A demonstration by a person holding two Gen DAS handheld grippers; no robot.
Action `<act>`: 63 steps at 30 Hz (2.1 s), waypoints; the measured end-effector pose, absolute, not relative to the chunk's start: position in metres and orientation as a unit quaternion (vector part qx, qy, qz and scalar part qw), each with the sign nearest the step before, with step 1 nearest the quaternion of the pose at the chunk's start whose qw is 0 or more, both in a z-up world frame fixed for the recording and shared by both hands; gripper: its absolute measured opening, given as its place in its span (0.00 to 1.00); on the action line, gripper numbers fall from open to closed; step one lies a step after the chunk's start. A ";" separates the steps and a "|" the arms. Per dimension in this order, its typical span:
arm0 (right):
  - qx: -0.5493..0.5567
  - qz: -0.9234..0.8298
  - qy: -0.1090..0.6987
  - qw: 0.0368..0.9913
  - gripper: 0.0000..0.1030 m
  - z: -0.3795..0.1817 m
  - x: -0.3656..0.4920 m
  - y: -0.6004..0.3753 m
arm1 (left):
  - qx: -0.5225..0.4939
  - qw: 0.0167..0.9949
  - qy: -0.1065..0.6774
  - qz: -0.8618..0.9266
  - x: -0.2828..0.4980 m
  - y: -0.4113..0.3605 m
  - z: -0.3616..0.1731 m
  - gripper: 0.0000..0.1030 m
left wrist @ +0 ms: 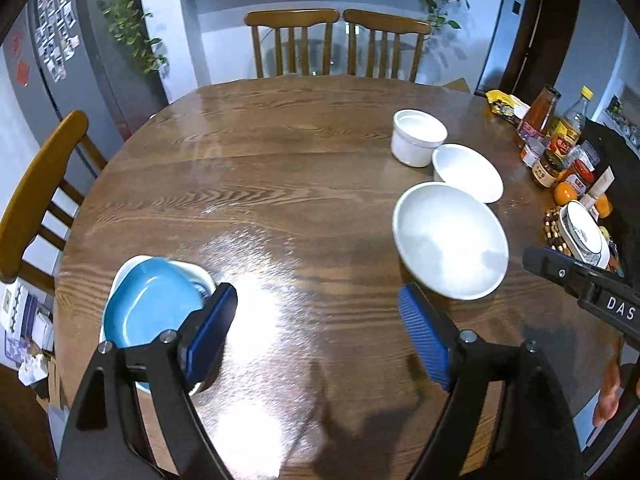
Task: Organize plates and bowls
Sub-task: 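Reach the left gripper to the large white bowl and grasp its rim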
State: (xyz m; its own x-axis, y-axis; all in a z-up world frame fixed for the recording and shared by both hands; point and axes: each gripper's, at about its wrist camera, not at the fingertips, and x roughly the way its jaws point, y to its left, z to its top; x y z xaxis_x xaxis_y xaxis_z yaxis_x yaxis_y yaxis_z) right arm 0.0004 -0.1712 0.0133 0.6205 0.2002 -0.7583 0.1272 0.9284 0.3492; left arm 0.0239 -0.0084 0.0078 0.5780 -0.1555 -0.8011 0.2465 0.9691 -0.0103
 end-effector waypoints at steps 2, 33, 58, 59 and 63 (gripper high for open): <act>0.191 0.011 0.437 0.879 0.32 0.011 -0.002 -0.180 | 0.054 0.887 0.443 -0.118 0.026 -0.016 0.007 0.81; 0.218 -0.015 0.487 0.846 0.32 -0.045 0.025 -0.223 | 0.075 0.857 0.498 -0.114 0.082 -0.070 -0.050 0.95; 0.241 0.059 0.503 0.828 0.15 -0.064 0.049 -0.205 | 0.070 0.839 0.517 -0.156 0.090 -0.075 -0.069 0.15; 0.239 0.062 0.503 0.828 0.15 -0.063 0.048 -0.201 | 0.064 0.840 0.517 -0.152 0.088 -0.069 -0.067 0.15; 0.229 0.084 0.504 0.828 0.15 -0.055 0.048 -0.181 | 0.058 0.852 0.504 -0.130 0.078 -0.048 -0.056 0.15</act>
